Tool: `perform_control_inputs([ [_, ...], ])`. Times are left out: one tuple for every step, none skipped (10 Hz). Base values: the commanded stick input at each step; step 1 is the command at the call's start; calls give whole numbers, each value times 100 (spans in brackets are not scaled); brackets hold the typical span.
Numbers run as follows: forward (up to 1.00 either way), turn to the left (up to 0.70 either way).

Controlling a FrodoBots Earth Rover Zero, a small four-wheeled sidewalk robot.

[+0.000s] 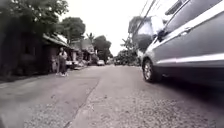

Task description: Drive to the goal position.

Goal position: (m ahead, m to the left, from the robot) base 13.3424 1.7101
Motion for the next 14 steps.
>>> perform_control_inputs([
  [100, 0],
  [100, 0],
  [100, 0],
  [100, 0],
  [100, 0],
  [100, 0],
  [100, 0],
  [100, 0],
  [100, 0],
  [100, 0],
  [100, 0],
  [100, 0],
  [100, 0],
  [100, 0],
])
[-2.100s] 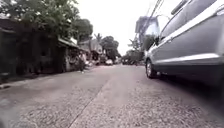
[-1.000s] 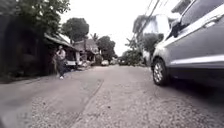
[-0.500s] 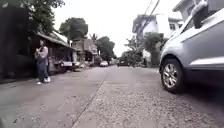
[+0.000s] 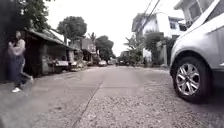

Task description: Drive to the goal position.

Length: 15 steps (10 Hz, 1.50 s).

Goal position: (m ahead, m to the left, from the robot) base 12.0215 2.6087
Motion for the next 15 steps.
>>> perform_control_inputs([
  [100, 0],
  [100, 0],
  [100, 0],
  [100, 0],
  [100, 0],
  [100, 0],
  [100, 0],
  [100, 0],
  [100, 0],
  [100, 0],
  [100, 0],
  [100, -10],
  [100, -27],
  [100, -27],
  [100, -27],
])
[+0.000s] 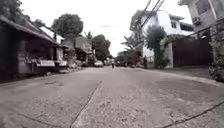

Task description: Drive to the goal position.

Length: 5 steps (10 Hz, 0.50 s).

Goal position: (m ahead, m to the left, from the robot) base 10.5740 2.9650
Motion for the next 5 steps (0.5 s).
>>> perform_control_inputs([
  [100, -27],
  [100, -27],
  [100, -14],
  [100, 0],
  [100, 0],
])
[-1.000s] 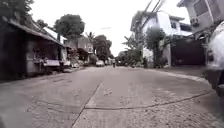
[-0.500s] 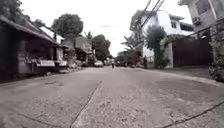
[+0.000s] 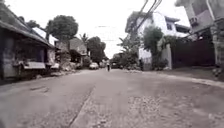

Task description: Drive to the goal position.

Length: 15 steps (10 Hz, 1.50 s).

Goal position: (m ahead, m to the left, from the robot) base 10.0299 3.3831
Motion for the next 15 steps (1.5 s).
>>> perform_control_inputs([
  [39, 0],
  [0, 0],
  [0, 0],
  [100, 0],
  [100, 0],
  [100, 0],
  [100, 0],
  [100, 0],
  [100, 0],
  [100, 0],
  [100, 0],
  [100, 0],
  [100, 0],
  [100, 0],
  [100, 0],
])
